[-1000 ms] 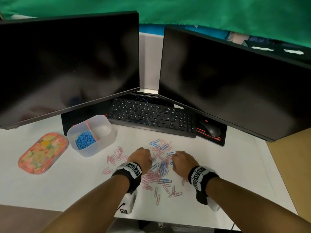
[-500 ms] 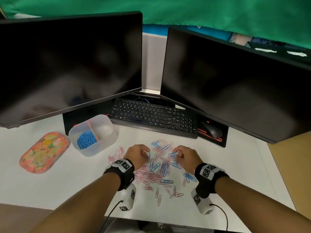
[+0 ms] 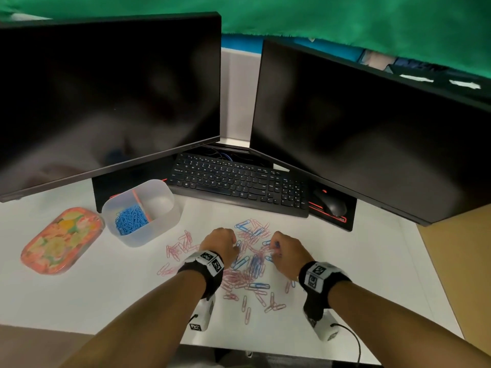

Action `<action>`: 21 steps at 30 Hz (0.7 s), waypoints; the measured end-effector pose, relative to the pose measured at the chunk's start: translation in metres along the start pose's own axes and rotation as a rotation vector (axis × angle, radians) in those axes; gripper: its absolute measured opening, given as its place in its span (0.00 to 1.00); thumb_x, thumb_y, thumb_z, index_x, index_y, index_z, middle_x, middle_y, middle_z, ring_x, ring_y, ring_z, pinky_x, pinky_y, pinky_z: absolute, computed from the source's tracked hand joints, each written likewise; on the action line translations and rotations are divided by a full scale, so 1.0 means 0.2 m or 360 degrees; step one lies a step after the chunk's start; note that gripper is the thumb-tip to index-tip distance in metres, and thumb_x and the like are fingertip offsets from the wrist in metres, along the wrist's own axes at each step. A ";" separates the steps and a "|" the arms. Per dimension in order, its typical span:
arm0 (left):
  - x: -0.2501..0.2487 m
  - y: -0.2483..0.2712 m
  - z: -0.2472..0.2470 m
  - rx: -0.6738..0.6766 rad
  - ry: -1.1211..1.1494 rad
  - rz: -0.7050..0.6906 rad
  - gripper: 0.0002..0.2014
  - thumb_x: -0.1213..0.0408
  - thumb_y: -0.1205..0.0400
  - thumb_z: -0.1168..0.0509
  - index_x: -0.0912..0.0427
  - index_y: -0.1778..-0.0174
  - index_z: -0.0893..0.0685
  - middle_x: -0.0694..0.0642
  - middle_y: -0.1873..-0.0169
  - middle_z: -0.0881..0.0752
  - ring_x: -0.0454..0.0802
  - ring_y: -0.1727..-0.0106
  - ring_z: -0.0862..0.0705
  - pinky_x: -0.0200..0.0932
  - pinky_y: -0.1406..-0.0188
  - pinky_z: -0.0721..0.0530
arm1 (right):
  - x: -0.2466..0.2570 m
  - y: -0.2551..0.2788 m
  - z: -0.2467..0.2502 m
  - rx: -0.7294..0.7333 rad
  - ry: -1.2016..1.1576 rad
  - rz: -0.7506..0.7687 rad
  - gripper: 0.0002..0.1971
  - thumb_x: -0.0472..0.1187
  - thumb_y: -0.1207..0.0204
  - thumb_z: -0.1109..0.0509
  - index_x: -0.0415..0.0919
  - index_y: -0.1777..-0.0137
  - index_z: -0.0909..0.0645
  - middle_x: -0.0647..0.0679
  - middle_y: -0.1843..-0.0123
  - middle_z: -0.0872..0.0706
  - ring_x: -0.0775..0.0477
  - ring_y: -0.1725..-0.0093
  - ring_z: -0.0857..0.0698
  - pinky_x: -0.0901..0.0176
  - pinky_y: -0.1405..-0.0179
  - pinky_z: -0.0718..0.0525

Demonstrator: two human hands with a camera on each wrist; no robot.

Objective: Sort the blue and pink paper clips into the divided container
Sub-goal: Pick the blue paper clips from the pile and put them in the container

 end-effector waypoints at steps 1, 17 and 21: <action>-0.01 -0.01 0.00 0.0014 -0.0054 0.0014 0.10 0.58 0.20 0.35 0.56 0.45 0.17 0.54 0.47 0.15 0.53 0.47 0.16 0.45 0.47 0.16 | 0.01 0.00 -0.01 0.0018 0.0122 0.0060 0.09 0.32 0.26 0.38 0.48 0.55 0.31 0.51 0.59 0.24 0.48 0.60 0.25 0.59 0.63 0.29; 0.03 -0.01 0.08 -0.0131 0.0451 -0.0014 0.07 0.69 0.23 0.37 0.53 0.63 0.18 0.54 0.61 0.12 0.54 0.56 0.14 0.43 0.56 0.15 | 0.02 -0.05 -0.06 0.0229 0.0444 0.0129 0.16 0.26 0.25 0.40 0.39 0.39 0.26 0.41 0.40 0.22 0.41 0.43 0.20 0.61 0.51 0.27; 0.08 -0.01 0.10 -0.0142 0.0752 0.0063 0.13 0.73 0.23 0.38 0.47 0.53 0.18 0.55 0.63 0.11 0.52 0.59 0.13 0.38 0.59 0.17 | 0.00 -0.06 -0.06 0.0290 0.0449 0.0135 0.16 0.26 0.25 0.41 0.39 0.40 0.25 0.41 0.40 0.22 0.42 0.45 0.21 0.59 0.49 0.26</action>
Point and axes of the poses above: each hand's wrist, its own y-axis away from the middle knuckle, its own z-axis out of the back of the hand, x = y × z, the point moved 2 cm from there along -y, towards the middle knuckle
